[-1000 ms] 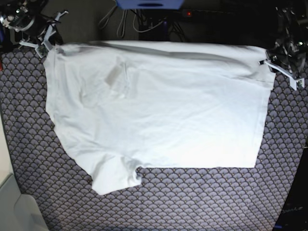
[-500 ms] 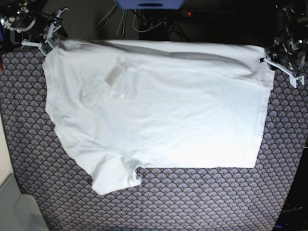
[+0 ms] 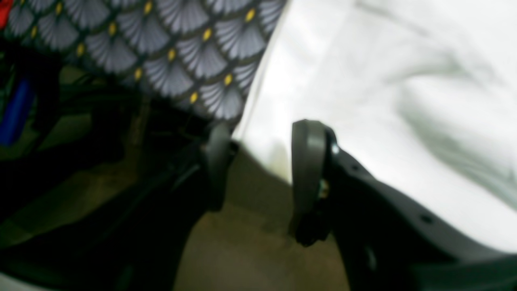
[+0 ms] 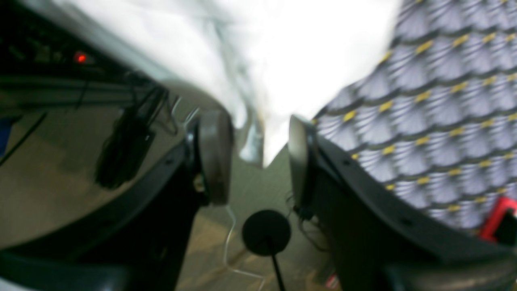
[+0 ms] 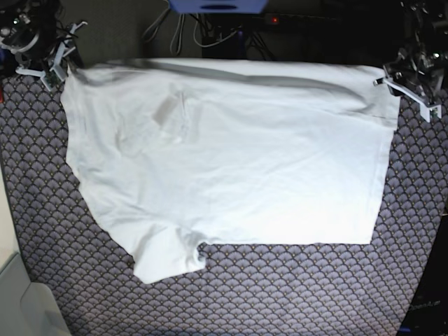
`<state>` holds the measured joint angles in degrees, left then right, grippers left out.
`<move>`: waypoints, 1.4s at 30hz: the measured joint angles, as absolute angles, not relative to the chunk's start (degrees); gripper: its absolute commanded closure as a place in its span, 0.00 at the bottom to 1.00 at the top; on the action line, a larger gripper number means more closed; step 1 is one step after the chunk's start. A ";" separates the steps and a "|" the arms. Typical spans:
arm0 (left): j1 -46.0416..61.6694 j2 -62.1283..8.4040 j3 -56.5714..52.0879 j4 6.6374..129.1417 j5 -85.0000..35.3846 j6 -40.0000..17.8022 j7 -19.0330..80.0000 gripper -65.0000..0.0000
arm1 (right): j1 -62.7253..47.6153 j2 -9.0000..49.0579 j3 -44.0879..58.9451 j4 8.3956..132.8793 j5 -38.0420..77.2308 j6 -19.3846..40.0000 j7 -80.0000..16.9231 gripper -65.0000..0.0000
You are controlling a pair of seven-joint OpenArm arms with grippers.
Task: Fold the T-shirt properly
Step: 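Drag the held shirt edge with both grippers, then open the grippers, then move both grippers along the shirt sides toward the hem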
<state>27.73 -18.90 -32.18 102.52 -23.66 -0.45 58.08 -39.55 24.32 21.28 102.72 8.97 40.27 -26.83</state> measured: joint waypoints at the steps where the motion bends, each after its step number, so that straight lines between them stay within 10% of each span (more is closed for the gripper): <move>1: 27.75 -18.90 -32.18 102.52 -23.81 -0.45 58.08 0.61 | -39.59 24.27 21.67 103.20 8.93 40.27 -26.74 0.64; 42: 22.31 -21.28 -36.56 106.83 -23.88 -0.49 58.15 0.58 | -27.14 23.92 27.79 103.00 8.73 40.42 -27.68 0.63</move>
